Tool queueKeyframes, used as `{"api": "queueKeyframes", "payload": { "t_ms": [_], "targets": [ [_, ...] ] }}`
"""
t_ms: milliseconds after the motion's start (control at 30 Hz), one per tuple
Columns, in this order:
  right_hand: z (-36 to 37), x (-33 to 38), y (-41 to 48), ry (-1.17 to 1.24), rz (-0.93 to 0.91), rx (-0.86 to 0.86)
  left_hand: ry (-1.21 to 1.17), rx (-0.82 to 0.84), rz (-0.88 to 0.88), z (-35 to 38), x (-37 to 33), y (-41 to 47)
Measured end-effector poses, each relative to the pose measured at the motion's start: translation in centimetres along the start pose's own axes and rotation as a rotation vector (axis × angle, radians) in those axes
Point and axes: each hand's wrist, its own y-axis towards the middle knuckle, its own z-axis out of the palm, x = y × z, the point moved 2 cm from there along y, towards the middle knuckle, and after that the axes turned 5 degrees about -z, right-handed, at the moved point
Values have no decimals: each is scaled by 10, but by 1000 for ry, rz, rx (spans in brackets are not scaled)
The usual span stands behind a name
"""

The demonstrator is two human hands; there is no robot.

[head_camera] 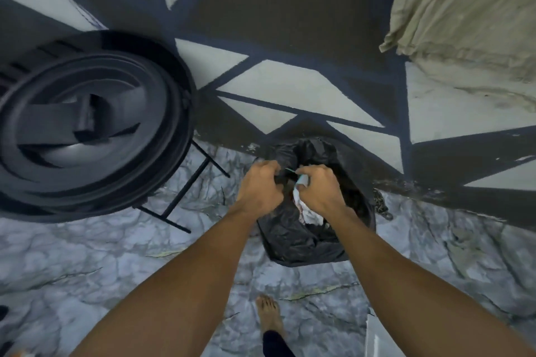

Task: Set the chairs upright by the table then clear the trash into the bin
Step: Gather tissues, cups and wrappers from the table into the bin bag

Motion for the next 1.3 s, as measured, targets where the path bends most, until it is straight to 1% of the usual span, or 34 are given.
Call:
{"api": "queueKeyframes", "payload": {
  "t_ms": [167,333,433,533,733,867,1000,1100,1200,1300],
  "targets": [
    [40,116,-2,-84,-209,185,1,-151,-104,-87,76,-52],
    [106,256,-40,-216,-421,339,7,-265,-299,-175,168,-141],
    [151,338,-80,-265,-547,426,-43,-338,-416,-222,223,-208],
    [202,416,-127,-307,-684,500,-43,-429,-555,-263,281,-281],
    [307,559,-245,-340,-985,620,-65,-602,-799,-322,393,-449],
    [375,624,-333,-335,-1141,717,-68,-725,-963,-341,439,-566],
    [425,668,-412,-322,-1301,805,-87,-838,-1111,-345,469,-655],
    [452,688,-457,-324,-1378,870,-123,-898,-1222,-339,485,-704],
    [479,709,-485,-335,-1436,892,-156,-957,-1320,-333,500,-741],
    [510,731,-501,-333,-1439,909,-137,-1022,-1445,-329,515,-774]
  ]
}}
